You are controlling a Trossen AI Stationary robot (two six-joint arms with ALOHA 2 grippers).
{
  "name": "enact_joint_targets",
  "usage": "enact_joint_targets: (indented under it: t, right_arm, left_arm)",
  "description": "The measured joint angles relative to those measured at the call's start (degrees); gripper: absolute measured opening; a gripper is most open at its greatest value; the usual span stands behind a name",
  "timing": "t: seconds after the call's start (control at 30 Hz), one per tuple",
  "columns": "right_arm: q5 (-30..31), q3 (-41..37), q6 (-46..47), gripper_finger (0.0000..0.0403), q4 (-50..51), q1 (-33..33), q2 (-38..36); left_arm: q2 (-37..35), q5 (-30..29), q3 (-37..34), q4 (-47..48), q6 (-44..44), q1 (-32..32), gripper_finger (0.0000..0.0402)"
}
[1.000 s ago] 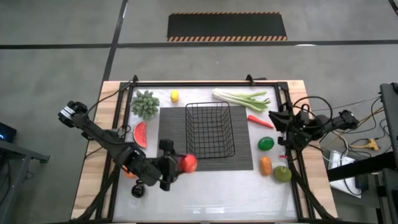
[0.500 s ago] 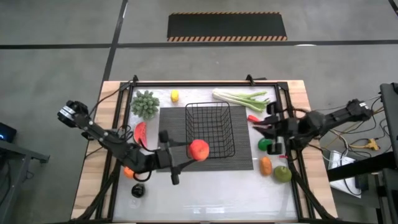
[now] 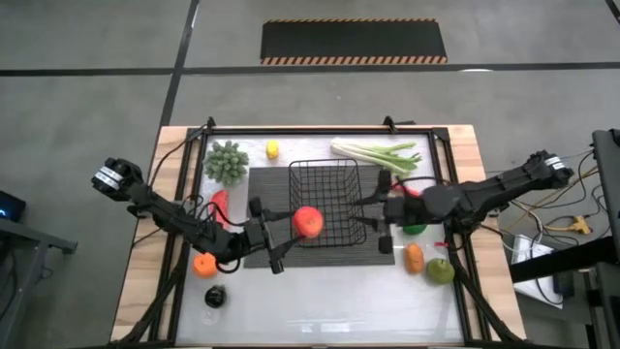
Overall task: Build produce basket
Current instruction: Put the red apple into the wire basket
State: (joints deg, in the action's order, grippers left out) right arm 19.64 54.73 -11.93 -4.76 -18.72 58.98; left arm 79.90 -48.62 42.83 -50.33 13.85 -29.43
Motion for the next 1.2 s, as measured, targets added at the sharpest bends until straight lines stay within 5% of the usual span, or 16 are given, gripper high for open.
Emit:
enact_joint_targets:
  t: [0.53, 1.2]
  right_arm:
    - [2.0, 22.4, 3.8, 0.0347, 21.3, 0.9, 15.8]
    - [-1.5, 24.6, 5.5, 0.0364, 21.8, 5.2, 21.7]
  left_arm:
    - [0.0, 0.4, -1.0, -1.6, -3.0, 3.2, 0.0243]
    - [0.0, 4.7, -0.4, -2.3, -2.7, 4.4, 0.0243]
